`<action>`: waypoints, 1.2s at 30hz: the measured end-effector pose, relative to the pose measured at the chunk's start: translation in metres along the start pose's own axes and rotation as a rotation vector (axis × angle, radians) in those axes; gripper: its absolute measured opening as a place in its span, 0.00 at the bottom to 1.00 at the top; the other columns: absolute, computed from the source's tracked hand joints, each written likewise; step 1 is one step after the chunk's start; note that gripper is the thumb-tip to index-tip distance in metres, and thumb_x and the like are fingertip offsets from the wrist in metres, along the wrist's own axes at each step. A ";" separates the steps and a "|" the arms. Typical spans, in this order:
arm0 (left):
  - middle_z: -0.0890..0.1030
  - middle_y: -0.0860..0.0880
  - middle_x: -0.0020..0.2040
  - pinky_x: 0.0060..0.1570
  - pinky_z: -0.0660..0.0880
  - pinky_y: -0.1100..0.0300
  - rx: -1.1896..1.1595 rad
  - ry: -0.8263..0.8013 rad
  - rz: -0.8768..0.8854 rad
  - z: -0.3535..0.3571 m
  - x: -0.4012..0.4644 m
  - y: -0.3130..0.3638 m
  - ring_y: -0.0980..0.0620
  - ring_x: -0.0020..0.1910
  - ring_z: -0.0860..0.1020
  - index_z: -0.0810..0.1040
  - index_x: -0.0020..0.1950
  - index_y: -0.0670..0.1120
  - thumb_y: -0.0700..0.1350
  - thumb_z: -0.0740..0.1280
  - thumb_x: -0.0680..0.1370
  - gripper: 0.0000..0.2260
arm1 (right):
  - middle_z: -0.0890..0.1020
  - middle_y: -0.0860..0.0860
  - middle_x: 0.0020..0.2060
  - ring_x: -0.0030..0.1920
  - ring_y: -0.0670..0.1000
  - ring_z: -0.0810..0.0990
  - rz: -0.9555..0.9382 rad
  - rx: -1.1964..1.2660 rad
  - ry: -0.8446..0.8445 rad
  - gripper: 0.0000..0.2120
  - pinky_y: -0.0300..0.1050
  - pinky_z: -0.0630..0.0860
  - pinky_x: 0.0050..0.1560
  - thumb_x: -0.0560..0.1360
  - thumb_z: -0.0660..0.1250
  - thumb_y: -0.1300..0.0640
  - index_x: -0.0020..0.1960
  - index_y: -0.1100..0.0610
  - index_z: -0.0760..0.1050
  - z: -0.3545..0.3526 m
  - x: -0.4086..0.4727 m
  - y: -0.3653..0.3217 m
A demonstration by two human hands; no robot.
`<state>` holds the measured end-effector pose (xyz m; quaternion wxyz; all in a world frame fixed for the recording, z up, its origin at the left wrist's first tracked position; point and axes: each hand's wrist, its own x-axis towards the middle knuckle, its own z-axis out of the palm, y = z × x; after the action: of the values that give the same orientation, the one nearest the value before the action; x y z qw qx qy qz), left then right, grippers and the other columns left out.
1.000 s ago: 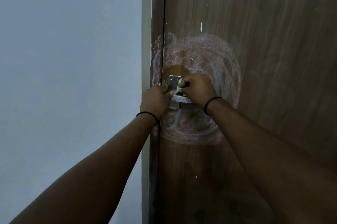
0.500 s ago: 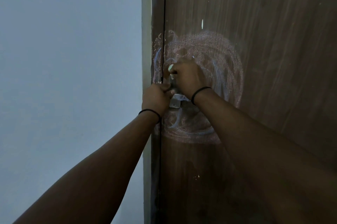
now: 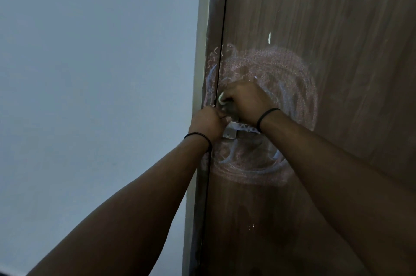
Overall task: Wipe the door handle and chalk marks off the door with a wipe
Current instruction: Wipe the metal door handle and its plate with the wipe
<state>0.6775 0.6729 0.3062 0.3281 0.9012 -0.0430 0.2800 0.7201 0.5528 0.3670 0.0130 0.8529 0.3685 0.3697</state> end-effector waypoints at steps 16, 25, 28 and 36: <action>0.71 0.51 0.26 0.26 0.63 0.60 -0.096 0.228 -0.179 0.011 -0.007 -0.015 0.47 0.30 0.76 0.68 0.26 0.49 0.57 0.73 0.70 0.21 | 0.75 0.54 0.41 0.48 0.58 0.77 -0.148 -0.304 -0.310 0.06 0.50 0.77 0.45 0.72 0.65 0.63 0.37 0.56 0.75 -0.011 0.011 -0.031; 0.76 0.50 0.29 0.26 0.65 0.61 -0.084 0.260 -0.121 0.013 -0.005 -0.013 0.51 0.30 0.75 0.75 0.32 0.47 0.59 0.73 0.70 0.18 | 0.84 0.55 0.43 0.46 0.57 0.81 -0.084 0.035 0.119 0.09 0.53 0.79 0.50 0.67 0.71 0.69 0.44 0.58 0.85 -0.003 -0.019 0.011; 0.78 0.50 0.34 0.28 0.66 0.61 -0.065 0.261 -0.099 0.013 -0.005 -0.011 0.51 0.34 0.76 0.78 0.38 0.47 0.57 0.73 0.71 0.14 | 0.82 0.57 0.39 0.41 0.59 0.80 0.021 0.134 0.240 0.07 0.51 0.78 0.41 0.68 0.70 0.69 0.41 0.61 0.84 0.005 -0.027 0.014; 0.80 0.48 0.54 0.44 0.73 0.57 0.028 0.283 0.127 0.017 -0.010 -0.009 0.48 0.50 0.78 0.76 0.62 0.50 0.48 0.69 0.76 0.15 | 0.83 0.55 0.43 0.45 0.55 0.81 0.040 0.183 0.158 0.08 0.50 0.78 0.44 0.70 0.71 0.66 0.45 0.57 0.85 0.005 -0.038 0.020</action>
<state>0.6798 0.6688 0.2850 0.3001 0.8527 -0.0492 0.4248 0.7187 0.5154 0.3453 -0.1013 0.8259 0.3834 0.4007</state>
